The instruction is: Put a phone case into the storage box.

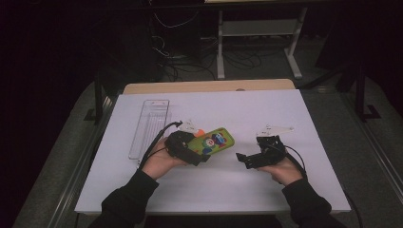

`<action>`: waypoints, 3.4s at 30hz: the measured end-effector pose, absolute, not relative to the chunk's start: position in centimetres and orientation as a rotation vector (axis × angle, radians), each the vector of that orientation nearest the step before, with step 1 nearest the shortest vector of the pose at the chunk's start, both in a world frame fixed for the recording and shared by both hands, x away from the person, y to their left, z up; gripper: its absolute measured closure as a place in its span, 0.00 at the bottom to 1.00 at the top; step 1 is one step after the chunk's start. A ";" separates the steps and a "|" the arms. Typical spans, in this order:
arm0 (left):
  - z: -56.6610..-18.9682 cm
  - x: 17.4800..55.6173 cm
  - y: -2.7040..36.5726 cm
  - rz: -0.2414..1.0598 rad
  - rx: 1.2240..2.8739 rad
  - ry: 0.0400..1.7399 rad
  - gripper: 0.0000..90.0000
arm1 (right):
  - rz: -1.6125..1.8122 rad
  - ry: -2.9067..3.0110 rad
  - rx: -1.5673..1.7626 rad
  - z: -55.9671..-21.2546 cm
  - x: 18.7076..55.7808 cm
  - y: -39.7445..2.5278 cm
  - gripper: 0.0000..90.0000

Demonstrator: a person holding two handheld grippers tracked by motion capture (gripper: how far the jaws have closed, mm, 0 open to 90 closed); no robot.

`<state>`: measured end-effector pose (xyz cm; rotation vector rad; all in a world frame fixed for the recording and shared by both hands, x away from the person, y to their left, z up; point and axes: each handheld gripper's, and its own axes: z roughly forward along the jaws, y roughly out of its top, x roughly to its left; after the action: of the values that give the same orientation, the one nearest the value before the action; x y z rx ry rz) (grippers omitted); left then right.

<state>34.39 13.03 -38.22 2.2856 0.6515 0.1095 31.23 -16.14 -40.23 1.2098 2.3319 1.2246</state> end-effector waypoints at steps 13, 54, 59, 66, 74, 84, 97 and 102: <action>-38.0 34.5 13.4 0.096 2.233 0.683 0.16 | 1.157 2.291 1.114 -40.5 30.8 -15.0 0.00; -38.4 34.4 13.1 0.093 2.260 0.643 0.17 | 0.841 2.202 0.663 -40.6 29.2 -13.0 0.00; -38.3 34.5 13.2 0.104 2.292 0.610 0.17 | 0.806 2.186 0.614 -40.7 29.1 -12.8 0.00; -38.5 34.4 13.0 0.099 2.276 0.620 0.17 | 0.704 2.165 0.489 -41.0 28.9 -12.7 0.00; -38.4 34.6 13.2 0.113 2.311 0.575 0.17 | 0.650 2.127 0.429 -41.5 28.5 -12.1 0.00; -38.5 34.4 12.9 0.103 2.278 0.607 0.17 | 0.580 2.081 0.331 -41.8 28.3 -11.7 0.00; -38.4 34.4 13.1 0.090 2.295 0.603 0.17 | 0.451 1.987 0.138 -42.3 27.8 -10.8 0.00; -38.4 34.3 13.0 0.075 2.260 0.631 0.17 | 0.409 1.940 0.060 -42.5 27.7 -10.4 0.00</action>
<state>34.28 12.96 -38.42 2.2602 0.6307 0.0754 27.71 -10.44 -42.52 0.0605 1.9400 0.4087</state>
